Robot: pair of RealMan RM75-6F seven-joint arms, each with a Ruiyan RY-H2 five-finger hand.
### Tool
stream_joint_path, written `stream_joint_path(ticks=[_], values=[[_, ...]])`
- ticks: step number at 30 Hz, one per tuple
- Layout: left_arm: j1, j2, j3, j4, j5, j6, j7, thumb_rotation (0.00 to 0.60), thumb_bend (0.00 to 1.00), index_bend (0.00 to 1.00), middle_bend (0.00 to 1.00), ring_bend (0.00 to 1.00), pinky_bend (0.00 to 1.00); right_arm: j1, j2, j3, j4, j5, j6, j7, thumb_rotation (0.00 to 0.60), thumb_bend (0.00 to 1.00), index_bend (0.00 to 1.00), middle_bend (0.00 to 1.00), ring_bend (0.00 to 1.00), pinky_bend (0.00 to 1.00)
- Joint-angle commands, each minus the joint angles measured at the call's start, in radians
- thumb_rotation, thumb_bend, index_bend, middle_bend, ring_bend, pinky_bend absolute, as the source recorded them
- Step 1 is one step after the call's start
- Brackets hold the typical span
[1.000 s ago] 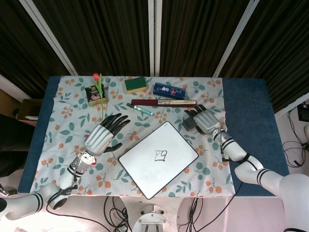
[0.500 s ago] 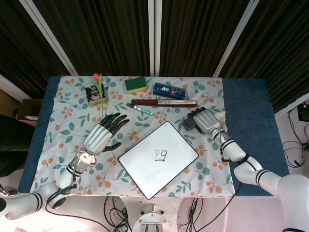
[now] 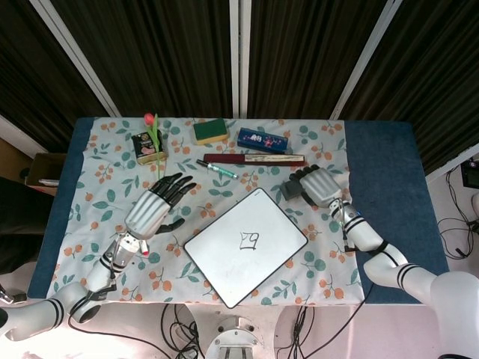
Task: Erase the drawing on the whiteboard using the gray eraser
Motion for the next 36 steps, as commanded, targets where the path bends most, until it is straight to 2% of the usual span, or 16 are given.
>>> stream_joint_path(ticks=[1, 5, 10, 16, 24, 28, 36], values=[[0.004, 0.006, -0.005, 0.001, -0.004, 0.008, -0.003, 0.599, 0.2, 0.12, 0.1, 0.07, 0.19, -0.007, 0.033, 0.003, -0.047, -0.019, 0.04, 0.011, 0.6, 0.45, 0.52, 0.47, 0.36, 0.38], [0.015, 0.026, -0.011, 0.001, -0.013, 0.021, -0.009, 0.6, 0.2, 0.12, 0.1, 0.07, 0.19, -0.025, 0.1, -0.022, -0.162, -0.067, 0.099, 0.002, 0.6, 0.45, 0.53, 0.48, 0.37, 0.38], [0.034, 0.051, -0.011, 0.002, -0.029, 0.03, -0.017, 0.6, 0.2, 0.12, 0.1, 0.07, 0.19, -0.055, 0.185, -0.089, -0.334, -0.155, 0.161, -0.017, 0.6, 0.45, 0.54, 0.49, 0.38, 0.39], [0.065, 0.086, -0.011, 0.009, -0.051, 0.045, -0.028, 0.598, 0.2, 0.12, 0.1, 0.07, 0.19, -0.073, 0.226, -0.15, -0.452, -0.238, 0.191, -0.073, 0.6, 0.45, 0.55, 0.49, 0.38, 0.39], [0.109, 0.128, -0.003, 0.008, -0.067, 0.068, -0.042, 0.6, 0.2, 0.12, 0.1, 0.07, 0.19, -0.07, 0.2, -0.191, -0.503, -0.315, 0.175, -0.179, 0.6, 0.45, 0.55, 0.49, 0.38, 0.39], [0.121, 0.141, -0.002, 0.009, -0.069, 0.076, -0.052, 0.6, 0.2, 0.12, 0.1, 0.07, 0.19, -0.08, 0.156, -0.185, -0.491, -0.323, 0.164, -0.292, 0.6, 0.45, 0.55, 0.49, 0.38, 0.39], [0.136, 0.15, -0.004, 0.019, -0.07, 0.084, -0.073, 0.6, 0.2, 0.12, 0.1, 0.07, 0.19, -0.077, 0.081, -0.169, -0.476, -0.301, 0.121, -0.345, 0.6, 0.45, 0.55, 0.49, 0.38, 0.4]])
